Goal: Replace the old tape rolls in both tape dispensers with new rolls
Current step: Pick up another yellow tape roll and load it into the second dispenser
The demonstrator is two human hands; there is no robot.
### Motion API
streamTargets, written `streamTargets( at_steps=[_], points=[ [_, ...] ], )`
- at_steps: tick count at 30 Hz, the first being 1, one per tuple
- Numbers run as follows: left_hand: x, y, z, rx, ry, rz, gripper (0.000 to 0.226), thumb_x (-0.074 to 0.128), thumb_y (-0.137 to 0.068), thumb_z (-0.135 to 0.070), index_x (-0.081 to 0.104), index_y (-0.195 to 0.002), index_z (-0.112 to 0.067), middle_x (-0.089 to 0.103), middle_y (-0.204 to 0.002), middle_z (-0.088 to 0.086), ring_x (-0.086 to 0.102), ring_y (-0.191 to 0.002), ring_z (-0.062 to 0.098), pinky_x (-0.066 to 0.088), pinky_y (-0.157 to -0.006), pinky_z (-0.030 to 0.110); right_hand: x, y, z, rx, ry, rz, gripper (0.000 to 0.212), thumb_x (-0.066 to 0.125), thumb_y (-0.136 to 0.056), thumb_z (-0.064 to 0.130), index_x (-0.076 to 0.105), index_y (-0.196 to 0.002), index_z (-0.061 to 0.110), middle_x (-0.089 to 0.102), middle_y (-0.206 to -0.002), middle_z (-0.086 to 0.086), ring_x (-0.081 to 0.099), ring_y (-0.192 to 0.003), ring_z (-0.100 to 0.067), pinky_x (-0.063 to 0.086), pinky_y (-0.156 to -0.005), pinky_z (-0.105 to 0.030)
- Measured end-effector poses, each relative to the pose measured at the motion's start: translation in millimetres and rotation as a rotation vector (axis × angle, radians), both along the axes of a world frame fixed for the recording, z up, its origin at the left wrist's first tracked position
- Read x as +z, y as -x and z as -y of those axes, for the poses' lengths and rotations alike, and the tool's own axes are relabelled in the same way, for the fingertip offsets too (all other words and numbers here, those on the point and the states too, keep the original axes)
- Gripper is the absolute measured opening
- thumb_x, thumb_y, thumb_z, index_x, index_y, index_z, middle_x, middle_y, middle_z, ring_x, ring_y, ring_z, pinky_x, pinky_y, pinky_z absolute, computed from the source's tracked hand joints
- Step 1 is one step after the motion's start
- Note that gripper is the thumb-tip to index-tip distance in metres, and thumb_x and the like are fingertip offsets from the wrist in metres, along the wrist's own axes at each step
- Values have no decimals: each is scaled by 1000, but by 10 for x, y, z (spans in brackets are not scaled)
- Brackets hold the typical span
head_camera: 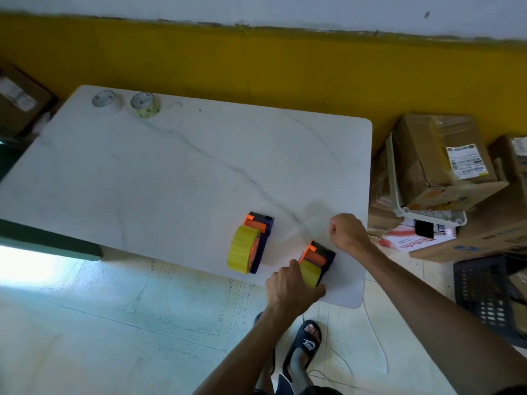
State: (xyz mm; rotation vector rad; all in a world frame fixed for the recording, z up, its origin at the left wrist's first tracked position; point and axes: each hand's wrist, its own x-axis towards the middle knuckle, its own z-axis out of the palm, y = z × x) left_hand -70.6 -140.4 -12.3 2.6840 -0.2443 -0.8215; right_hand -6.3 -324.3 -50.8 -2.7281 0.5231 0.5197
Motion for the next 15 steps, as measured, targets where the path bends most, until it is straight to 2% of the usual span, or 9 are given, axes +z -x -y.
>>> streamTargets(
  at_steps=[5,9,12,15],
  points=[
    [-9,-47,-78,-36,-4,24,58,62,-68,-56,50,-103,-12,67,-89,5,64,-80,29,52,-69,35,-13,-122,110,31,95,42,18,56,-84,2,73,-88,2,68,-97,-14,67,-92,-32,51,-74,-31],
    [-20,9,-162,-73,-27,9,58,63,-69,-56,49,-104,-13,55,-81,0,55,-72,25,46,-65,33,56,-273,437,15,170,118,13,62,-84,6,75,-83,2,70,-89,-14,70,-81,-27,55,-67,-29],
    [4,-18,-166,-73,-29,11,51,64,-71,-47,48,-105,-13,55,-81,0,51,-70,24,42,-63,31,38,-340,509,17,183,112,12,64,-85,8,75,-84,3,72,-87,-12,70,-80,-23,56,-66,-26],
    [16,-12,-181,-72,-11,4,45,64,-70,-36,49,-105,-13,62,-82,2,58,-71,26,45,-61,30,-50,-274,496,-16,138,99,14,59,-87,7,73,-87,3,72,-90,-12,69,-84,-23,49,-63,-25]
  ],
)
